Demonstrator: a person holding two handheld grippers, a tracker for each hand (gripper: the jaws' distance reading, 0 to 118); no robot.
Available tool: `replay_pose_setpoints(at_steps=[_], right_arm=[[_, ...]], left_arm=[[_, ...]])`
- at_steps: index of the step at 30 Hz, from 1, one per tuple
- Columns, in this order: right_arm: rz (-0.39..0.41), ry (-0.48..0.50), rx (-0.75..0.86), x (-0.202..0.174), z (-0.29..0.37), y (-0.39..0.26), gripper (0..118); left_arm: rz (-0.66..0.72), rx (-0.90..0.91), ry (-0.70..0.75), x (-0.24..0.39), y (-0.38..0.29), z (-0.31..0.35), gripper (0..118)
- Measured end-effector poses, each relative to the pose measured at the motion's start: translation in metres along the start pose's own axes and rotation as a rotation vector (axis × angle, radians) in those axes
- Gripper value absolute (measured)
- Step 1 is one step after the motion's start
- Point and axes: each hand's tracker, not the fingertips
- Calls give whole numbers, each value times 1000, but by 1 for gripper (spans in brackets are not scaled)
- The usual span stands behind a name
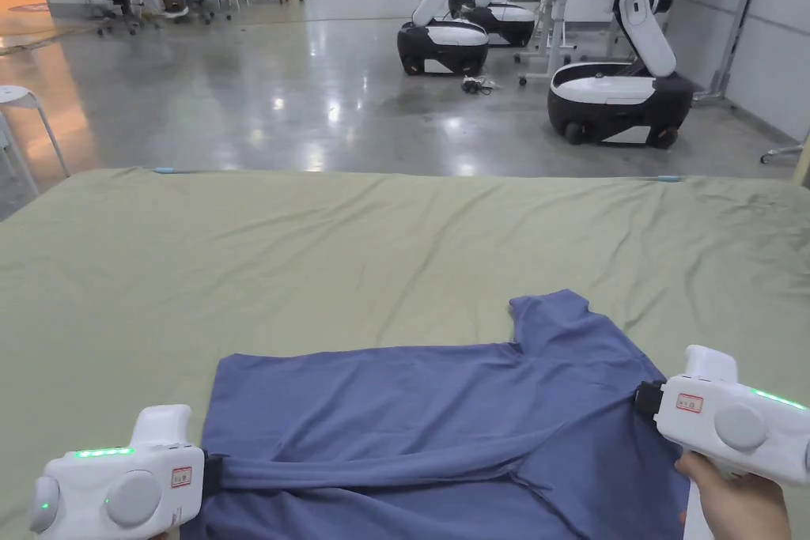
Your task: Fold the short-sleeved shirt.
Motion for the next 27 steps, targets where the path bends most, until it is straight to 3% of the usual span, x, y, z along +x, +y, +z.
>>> replay_pose_setpoints(at_steps=[4, 6, 7, 8, 9, 10, 11, 13, 18, 19, 20, 21, 22, 23, 24, 27], right_arm=[[33, -12, -14, 0, -7, -4, 2], [41, -18, -22, -4, 2, -6, 9], [55, -49, -25, -6, 7, -6, 36], [64, -54, -29, -6, 10, -7, 98], [70, -6, -2, -2, 20, -10, 118], [75, 16, 84, -3, 35, -9, 112], [87, 10, 95, -3, 48, -11, 110], [167, 8, 147, -5, 87, -16, 113], [299, -14, 286, 5, 181, -36, 118], [300, -11, 270, 8, 200, -43, 117], [296, -9, 291, 12, 215, -53, 107], [285, -11, 329, 15, 230, -64, 79], [291, -35, 388, 8, 256, -75, 24], [281, -89, 419, 6, 267, -87, 0], [274, -139, 436, 8, 279, -102, 0], [275, -77, 319, 18, 277, -123, 0]], left_arm=[[-1, 0, 11, 3, -1, 1, 8], [-7, 3, 18, 5, -2, 3, 18], [-12, 1, 18, 5, -3, 6, 40], [-21, 6, 11, 2, -3, 8, 83], [-47, 44, -31, 0, -3, 17, 110], [-68, 129, -51, -2, -6, 35, 117], [-74, 200, -37, -4, -7, 50, 115], [-112, 266, 75, -3, -12, 96, 115], [-148, 410, 70, -12, -37, 189, 115], [-136, 443, 77, -13, -46, 206, 114], [-107, 456, 85, -14, -55, 219, 92], [-71, 481, 84, -14, -64, 230, 40], [-69, 518, 102, -17, -74, 239, 0], [-71, 541, 120, -14, -84, 241, 0], [-42, 556, 165, -15, -93, 244, 0], [-67, 476, 101, -15, -109, 238, 0]])
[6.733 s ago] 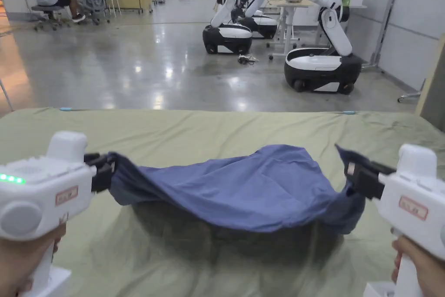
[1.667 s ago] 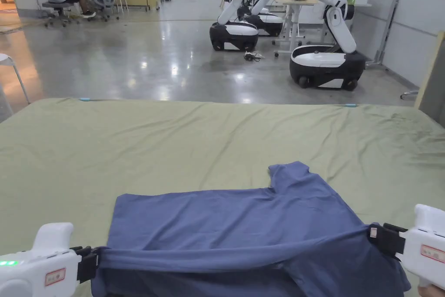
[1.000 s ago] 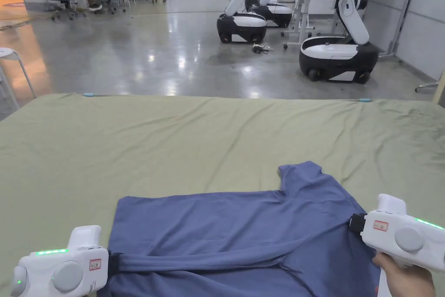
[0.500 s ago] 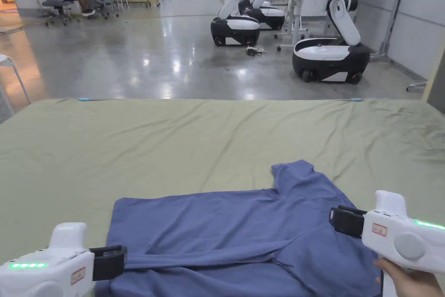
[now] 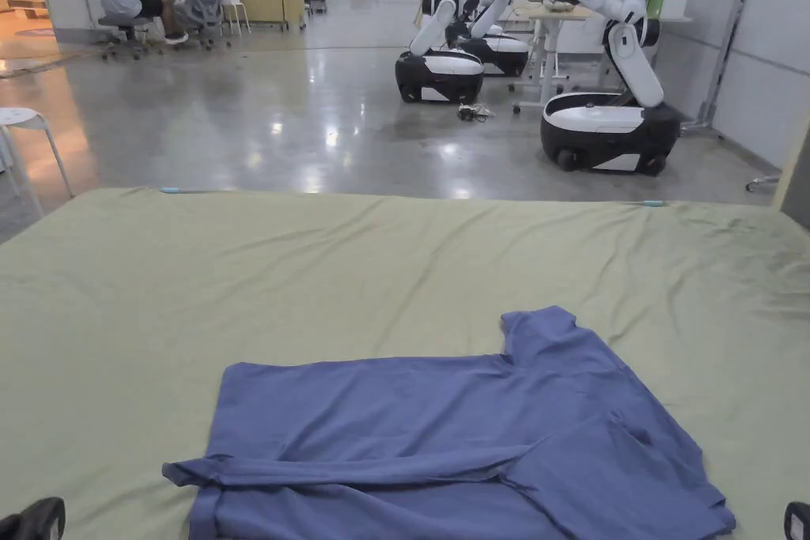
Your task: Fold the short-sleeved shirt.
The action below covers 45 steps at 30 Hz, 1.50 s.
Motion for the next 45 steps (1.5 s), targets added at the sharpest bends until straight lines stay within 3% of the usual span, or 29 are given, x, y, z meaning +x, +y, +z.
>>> replay_pose_setpoints(at_steps=[5, 8, 9, 11, 12, 13, 21, 22, 23, 26, 29, 35, 36, 37, 38, 39, 40, 41, 42, 45], right_arm=[[-25, -20, -23, -4, 2, -10, 0], [-55, -9, -19, -3, 5, -10, 0], [-60, -7, -20, -5, 4, -8, 0], [-68, -1, -10, -1, 7, -9, 0], [-69, -6, -8, -1, 7, -8, 0], [-71, -5, -9, -1, 6, -6, 0], [-102, -22, -27, 6, 5, -7, 0], [-108, -22, -28, 5, 4, -7, 0], [-115, -21, -27, 8, 4, -9, 0], [-112, -24, -43, 4, -2, -11, 0], [-111, -11, -65, 1, -4, -14, 0], [-106, 27, -113, 4, -30, -8, 0], [-103, 32, -121, 6, -39, -5, 10], [-97, 46, -133, 7, -49, -1, 10], [-91, 47, -145, 9, -60, 3, 17], [-93, 35, -172, 15, -76, 7, 39], [-98, 39, -226, 19, -94, 11, 89], [-101, 65, -275, 24, -110, 12, 117], [-103, 62, -231, 32, -112, 19, 112], [-42, 2, -329, 36, -151, 25, 118]], left_arm=[[-43, -137, -102, 14, -14, -41, 0], [-46, -240, -176, 23, -18, -83, 13], [-43, -265, -196, 24, -21, -101, 29], [-38, -247, -178, 26, -27, -128, 95], [-53, -244, -157, 27, -30, -141, 110], [-61, -252, -138, 27, -32, -153, 112], [-50, -483, -203, 30, -47, -224, 108], [-22, -485, -221, 27, -49, -226, 96], [4, -503, -234, 25, -50, -228, 55], [38, -416, -211, 36, -42, -208, 5], [-84, -381, -208, 45, -39, -199, 5], [-4, -401, -265, 33, -26, -180, 5], [15, -400, -269, 31, -24, -177, 5], [41, -402, -288, 26, -24, -178, 5], [43, -396, -289, 26, -23, -176, 5], [35, -393, -288, 26, -22, -174, 5], [23, -392, -286, 28, -21, -173, 5], [23, -396, -287, 37, -15, -163, 5], [22, -396, -287, 40, -14, -160, 5], [25, -408, -282, 39, -15, -164, 5]])
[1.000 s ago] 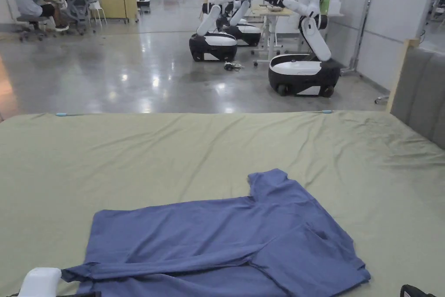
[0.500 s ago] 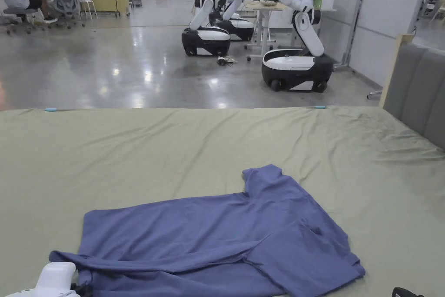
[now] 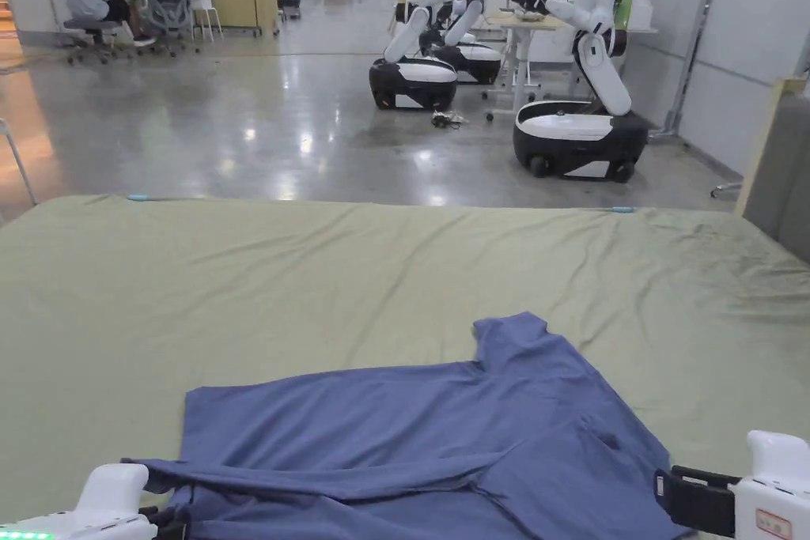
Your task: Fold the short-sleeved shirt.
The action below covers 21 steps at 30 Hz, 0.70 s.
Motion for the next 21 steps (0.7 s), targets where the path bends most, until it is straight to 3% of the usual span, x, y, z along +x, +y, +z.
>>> replay_pose_setpoints(at_steps=[3, 5, 7, 9, 10, 11, 12, 14, 16, 21], right_arm=[[8, -13, -21, 19, -80, 6, 118], [-64, 25, -100, 26, -108, 2, 115], [-121, 50, -131, 13, -92, 0, 110], [-103, 31, -149, 6, -98, -4, 96], [-96, 33, -175, 9, -106, -6, 78], [-80, 25, -185, 9, -109, -7, 33], [-58, 7, -194, 8, -112, -8, 6], [-53, -27, -133, 0, -97, -12, 5], [-120, 22, -152, -1, -93, -16, 5], [-145, 47, -163, 18, -105, -10, 5]], left_arm=[[6, -6, 6, 1, -1, -1, 5], [27, -10, 5, 1, -2, -2, 5], [45, -16, 0, 1, -2, -2, 5], [52, -23, -3, -6, -2, -8, 5], [49, -26, -2, -6, -2, -8, 5], [46, -27, 0, -5, -2, -8, 5], [42, -30, 1, -7, -1, -11, 5], [34, -34, 2, -7, 0, -11, 5], [29, -33, 3, -7, 0, -12, 5], [31, -32, 0, -10, 1, -13, 5]])
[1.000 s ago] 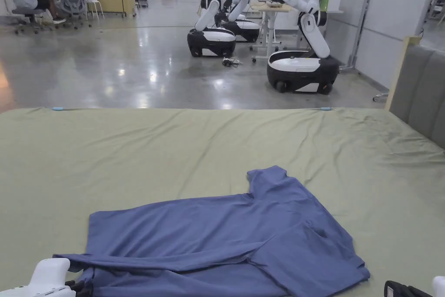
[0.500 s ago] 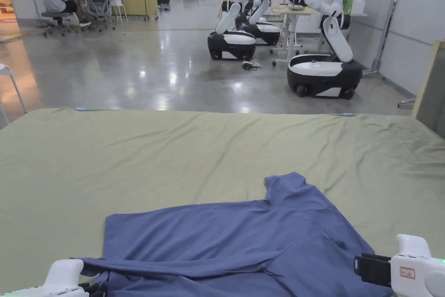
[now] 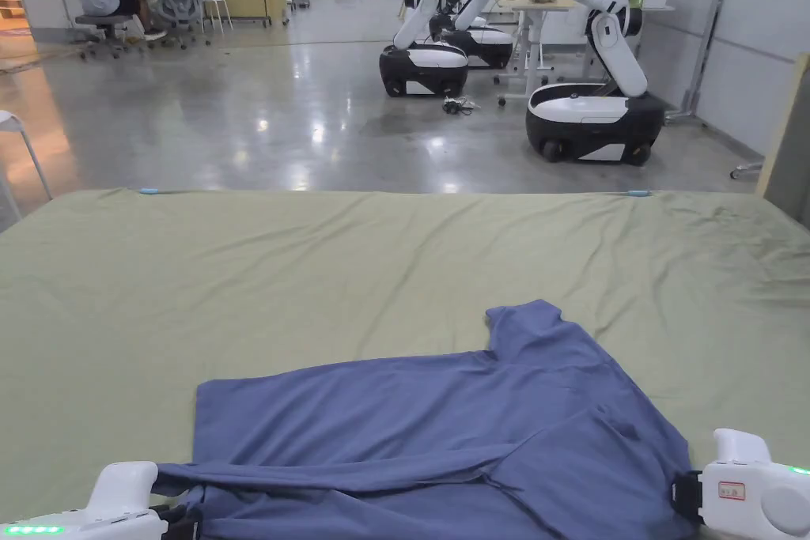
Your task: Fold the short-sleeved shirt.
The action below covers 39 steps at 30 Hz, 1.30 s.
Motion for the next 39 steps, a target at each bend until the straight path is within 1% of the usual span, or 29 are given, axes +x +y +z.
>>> replay_pose_setpoints(at_steps=[1, 4, 5, 8, 10, 12, 14, 18, 21, 24, 28, 30, 32, 34, 39], right_arm=[[15, -7, 31, -5, 11, -2, 5], [12, 20, 94, -4, 30, -5, 5], [16, 39, 95, 1, 22, -6, 5], [-9, 55, 117, 9, 30, -11, 5], [-28, 67, 133, 8, 47, -21, 5], [-26, 58, 129, 11, 47, -25, 5], [-27, 45, 130, 6, 57, -36, 5], [-83, 90, 187, 13, 75, -40, 5], [-81, 110, 216, 16, 97, -50, 5], [-118, 131, 251, 22, 123, -66, 5], [-152, 140, 242, 26, 158, -96, 5], [-138, 145, 219, 27, 167, -112, 5], [-130, 143, 159, 28, 161, -123, 5], [-106, 116, 144, 29, 148, -129, 5], [-108, 102, 145, 30, 139, -128, 5]], left_arm=[[-1, 2, 1, 0, 0, 0, 5], [-4, 13, 2, -1, 0, 1, 5], [-5, 15, -1, -1, 0, 3, 5], [-8, 29, -8, -6, 1, 5, 5], [-5, 38, -16, -7, 1, 8, 5], [-7, 39, -20, -5, -1, 11, 5], [-10, 36, -18, -5, -1, 11, 5], [14, 48, -42, -9, -9, 24, 5], [1, 60, -28, -4, -18, 43, 5], [16, 67, -27, -11, -31, 61, 5], [24, 48, -34, -16, -54, 83, 5], [7, 27, -24, -16, -66, 90, 5], [-9, 6, -15, -14, -75, 89, 5], [-7, 0, -16, -15, -80, 85, 5], [24, -3, -3, -13, -82, 76, 7]])
